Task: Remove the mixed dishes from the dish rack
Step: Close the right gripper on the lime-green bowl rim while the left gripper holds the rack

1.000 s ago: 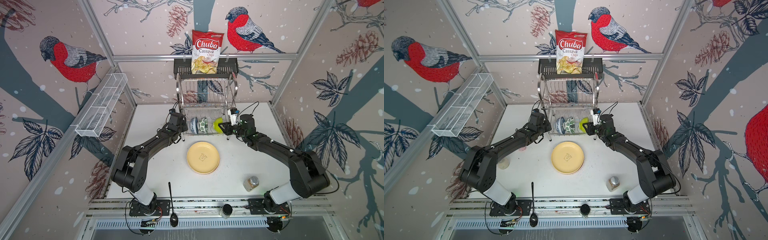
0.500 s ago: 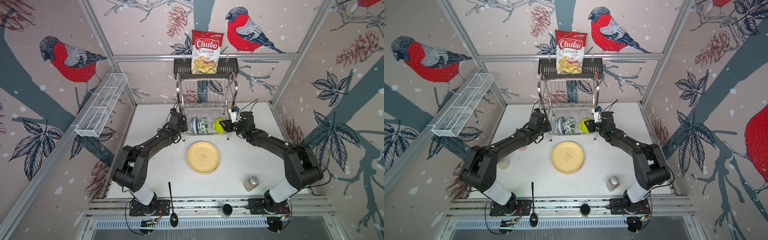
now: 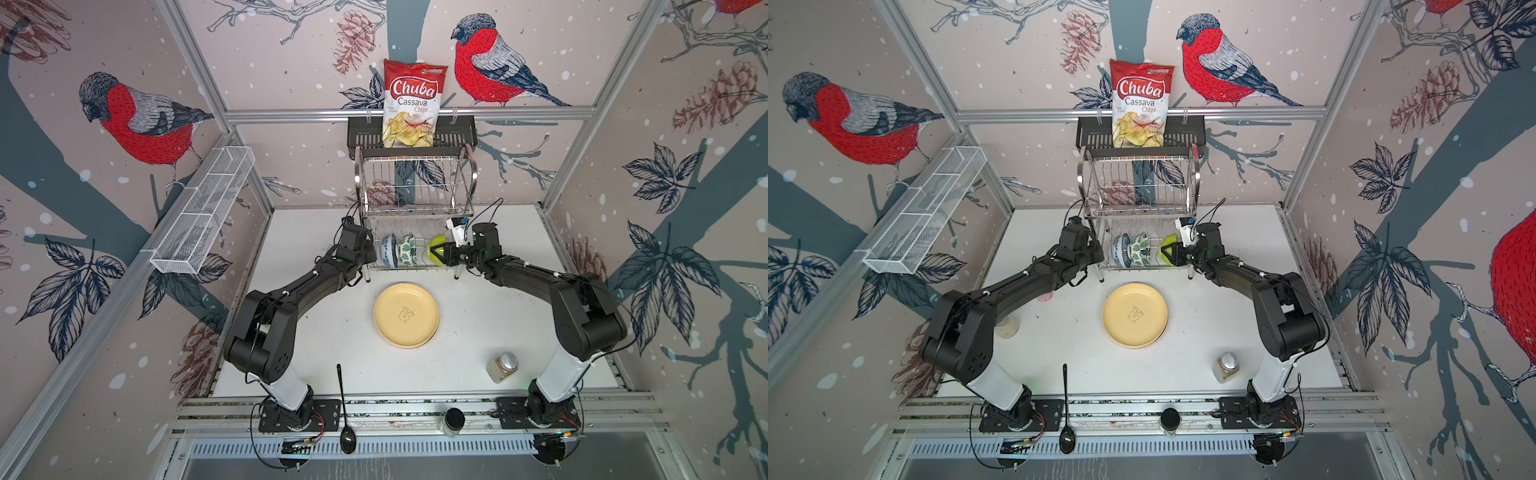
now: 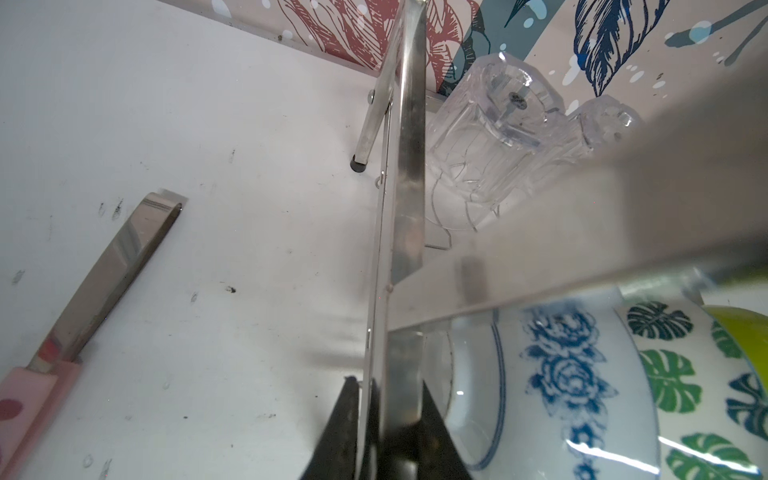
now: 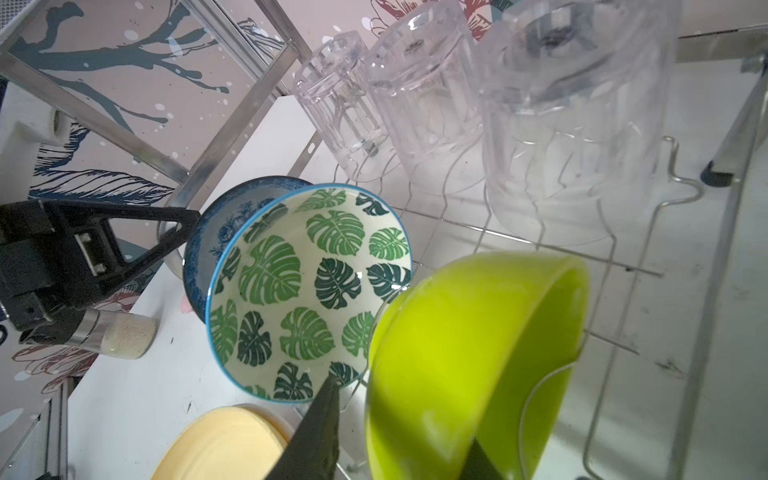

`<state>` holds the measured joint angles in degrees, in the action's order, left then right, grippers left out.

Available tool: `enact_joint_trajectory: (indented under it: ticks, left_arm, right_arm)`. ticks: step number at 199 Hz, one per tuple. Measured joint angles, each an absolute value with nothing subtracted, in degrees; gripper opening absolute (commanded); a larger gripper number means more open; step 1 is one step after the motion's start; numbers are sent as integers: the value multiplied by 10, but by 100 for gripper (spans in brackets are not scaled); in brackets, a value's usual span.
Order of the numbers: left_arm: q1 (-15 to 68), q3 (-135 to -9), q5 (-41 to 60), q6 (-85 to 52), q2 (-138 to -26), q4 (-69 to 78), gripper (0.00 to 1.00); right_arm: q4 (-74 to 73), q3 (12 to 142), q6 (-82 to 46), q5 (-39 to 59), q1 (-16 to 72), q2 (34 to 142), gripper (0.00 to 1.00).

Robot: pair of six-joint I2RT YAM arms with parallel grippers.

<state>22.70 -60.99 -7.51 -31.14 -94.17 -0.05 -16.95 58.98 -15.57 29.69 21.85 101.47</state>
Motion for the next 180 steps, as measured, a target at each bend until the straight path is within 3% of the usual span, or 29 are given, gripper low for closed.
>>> enact_joint_trajectory:
  ticks: [38,121,180]
  left_arm:
    - [227,-610,-74,-312,-942,-1,11]
    - [228,-610,-58,-313,-944,7,11]
    - [228,-610,-54,-313,-944,8,11]
  right_arm:
    - [-222,586,-196,340,215,1032,29]
    - [-356,556,-254,395,201,1053,5]
    - [-376,544,-258,403,199,1049,8]
